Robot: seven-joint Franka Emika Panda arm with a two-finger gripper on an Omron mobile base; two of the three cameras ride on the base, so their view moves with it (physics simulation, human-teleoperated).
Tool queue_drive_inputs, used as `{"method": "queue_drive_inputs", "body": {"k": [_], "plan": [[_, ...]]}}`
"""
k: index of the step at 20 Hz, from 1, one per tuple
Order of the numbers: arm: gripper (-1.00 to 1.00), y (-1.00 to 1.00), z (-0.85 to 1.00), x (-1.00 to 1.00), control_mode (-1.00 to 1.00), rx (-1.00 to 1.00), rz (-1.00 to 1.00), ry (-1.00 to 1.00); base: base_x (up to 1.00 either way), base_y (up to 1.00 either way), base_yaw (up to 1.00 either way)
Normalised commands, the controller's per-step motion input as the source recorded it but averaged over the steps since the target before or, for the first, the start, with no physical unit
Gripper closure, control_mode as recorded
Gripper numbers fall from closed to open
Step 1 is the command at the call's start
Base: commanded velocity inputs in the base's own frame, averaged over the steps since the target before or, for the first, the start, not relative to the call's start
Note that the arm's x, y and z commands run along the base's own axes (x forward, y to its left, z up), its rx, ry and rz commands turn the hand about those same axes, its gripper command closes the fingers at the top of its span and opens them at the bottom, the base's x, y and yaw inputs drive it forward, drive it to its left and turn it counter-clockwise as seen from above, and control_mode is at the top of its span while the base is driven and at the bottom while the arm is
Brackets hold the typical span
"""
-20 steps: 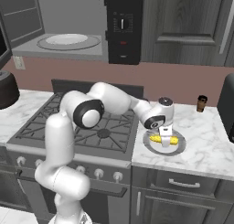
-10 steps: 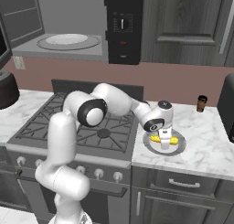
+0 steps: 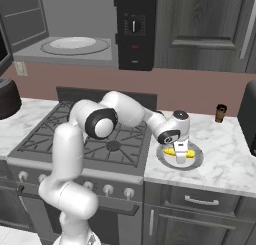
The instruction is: Pick the corn from the counter and place it in the microwave. Then turn on the microwave.
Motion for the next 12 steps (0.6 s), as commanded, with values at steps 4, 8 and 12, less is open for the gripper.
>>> {"method": "queue_drive_inputs", "body": {"k": [4,8,12], "plan": [[1.0,-0.01,0.0,0.0,-1.0,0.0,0.0,0.0,0.0,0.0,0.0],[1.0,-0.26,0.0,-0.04,-1.0,0.0,0.19,0.0,0.0,0.0,0.0],[1.0,-0.27,0.25,0.0,-1.0,0.0,0.2,0.0,0.0,0.0,0.0]]}}
